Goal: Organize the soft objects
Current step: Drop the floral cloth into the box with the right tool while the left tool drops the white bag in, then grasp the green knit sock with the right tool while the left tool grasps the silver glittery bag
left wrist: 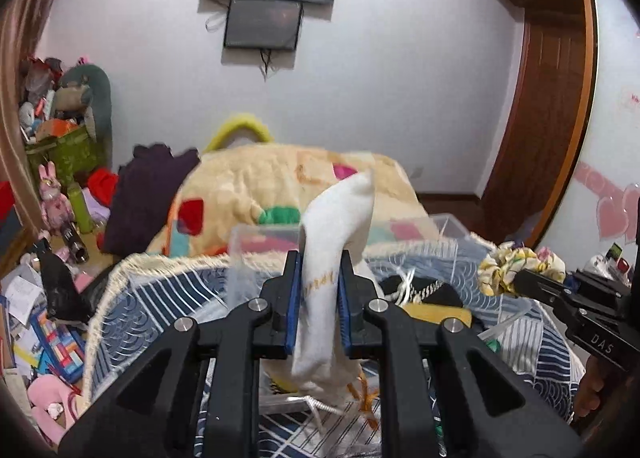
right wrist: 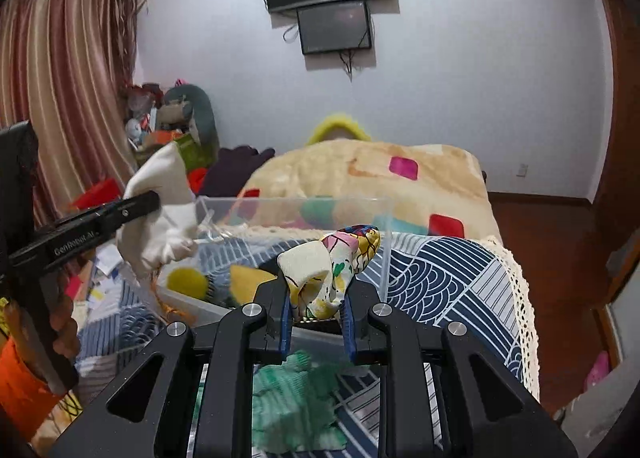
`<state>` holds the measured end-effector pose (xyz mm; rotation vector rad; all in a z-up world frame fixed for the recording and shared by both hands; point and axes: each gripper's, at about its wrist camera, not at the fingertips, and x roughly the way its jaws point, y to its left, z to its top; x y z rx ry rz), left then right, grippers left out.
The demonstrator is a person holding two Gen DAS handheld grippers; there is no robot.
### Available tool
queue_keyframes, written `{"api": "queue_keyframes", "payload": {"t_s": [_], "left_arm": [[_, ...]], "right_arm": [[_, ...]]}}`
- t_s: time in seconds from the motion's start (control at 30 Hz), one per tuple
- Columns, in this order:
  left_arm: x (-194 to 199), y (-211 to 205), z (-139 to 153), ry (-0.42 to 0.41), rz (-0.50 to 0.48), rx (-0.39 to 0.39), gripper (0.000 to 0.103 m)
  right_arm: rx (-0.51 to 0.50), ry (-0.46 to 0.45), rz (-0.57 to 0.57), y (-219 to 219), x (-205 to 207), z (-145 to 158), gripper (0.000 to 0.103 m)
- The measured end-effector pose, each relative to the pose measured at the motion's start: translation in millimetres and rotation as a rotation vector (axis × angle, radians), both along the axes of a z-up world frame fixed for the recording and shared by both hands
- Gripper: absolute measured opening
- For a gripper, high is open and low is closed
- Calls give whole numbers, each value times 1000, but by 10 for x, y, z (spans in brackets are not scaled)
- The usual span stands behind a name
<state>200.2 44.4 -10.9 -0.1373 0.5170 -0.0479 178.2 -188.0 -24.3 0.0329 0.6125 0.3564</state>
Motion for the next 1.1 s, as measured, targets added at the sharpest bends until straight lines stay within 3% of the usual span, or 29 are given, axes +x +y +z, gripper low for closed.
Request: {"api": "queue_keyframes", "payload": {"t_s": [0.33,0.47,0.5,0.63,0.8,0.87,1.1], "left_arm": [[275,-182,-262,89,-55,48,15],[232,-212,-277,83,-59,78,15],[209,-216,-268,77,-61,80,16],[154,-234,-225,89,-81,86,19],[-5,-210,-159,80,-82,73,37],[-81,-210,-128,65,-80,76,46],[-342,-217,-6,26,-81,84,74]], "right_arm": [[-57,67,15,74,199,-237,18],[-88,70,7,87,157,-265,22],[-96,66,5,89,130,-248,24],[-79,59,11,63,72,-172,50],[-76,20,-1,23,-47,-60,61],[-68,9,-5,4,-78,-21,71],[-48,-41,-20,-42,-248,137,82]]}}
